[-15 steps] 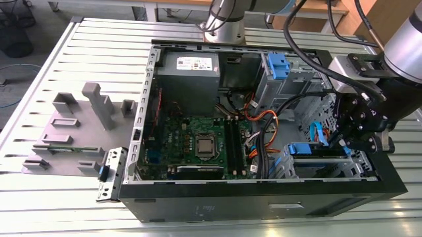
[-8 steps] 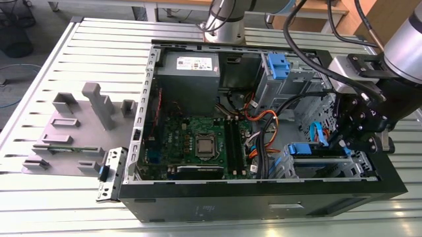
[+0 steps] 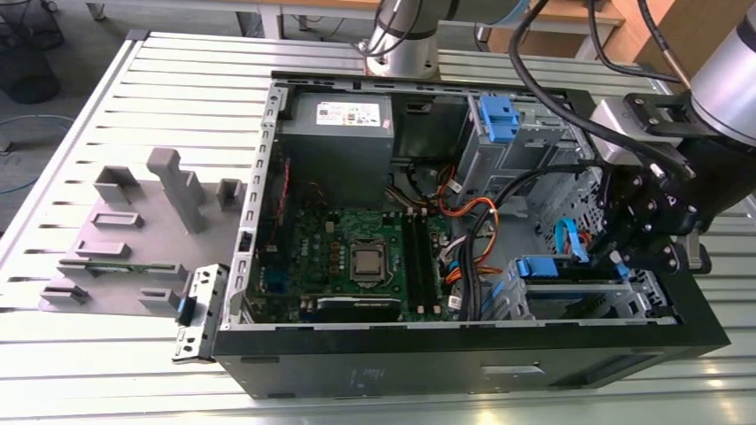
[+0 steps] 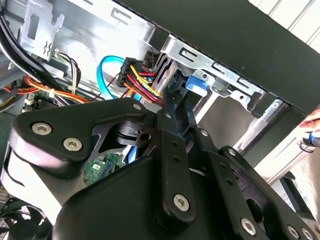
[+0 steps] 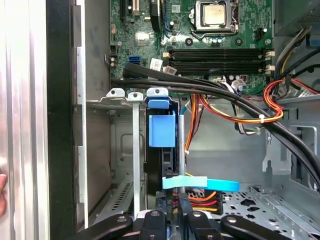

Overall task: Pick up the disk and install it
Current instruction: 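Insert the second disk wire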

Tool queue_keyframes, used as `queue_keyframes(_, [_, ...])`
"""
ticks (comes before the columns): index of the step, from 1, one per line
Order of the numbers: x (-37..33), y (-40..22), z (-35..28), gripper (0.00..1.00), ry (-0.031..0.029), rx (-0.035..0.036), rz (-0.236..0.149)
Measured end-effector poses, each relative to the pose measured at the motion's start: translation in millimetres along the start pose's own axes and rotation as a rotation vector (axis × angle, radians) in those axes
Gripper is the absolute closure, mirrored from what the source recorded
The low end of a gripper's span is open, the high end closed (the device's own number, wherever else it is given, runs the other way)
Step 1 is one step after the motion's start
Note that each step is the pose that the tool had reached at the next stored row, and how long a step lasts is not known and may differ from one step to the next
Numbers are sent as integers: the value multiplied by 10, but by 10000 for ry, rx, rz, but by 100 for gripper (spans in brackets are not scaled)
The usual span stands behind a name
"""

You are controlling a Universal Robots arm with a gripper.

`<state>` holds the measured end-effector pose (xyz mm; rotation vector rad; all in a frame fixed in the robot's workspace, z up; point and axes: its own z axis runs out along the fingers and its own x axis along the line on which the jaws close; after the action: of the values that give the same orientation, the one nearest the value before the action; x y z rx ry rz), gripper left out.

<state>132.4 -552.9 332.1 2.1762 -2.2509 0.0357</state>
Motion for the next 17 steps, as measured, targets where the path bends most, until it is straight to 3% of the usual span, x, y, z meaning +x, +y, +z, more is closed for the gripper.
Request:
queue_keyframes(9, [6, -2, -239, 76, 0, 0, 0])
queue_keyframes(17, [6, 9, -258, 76, 1, 0, 0])
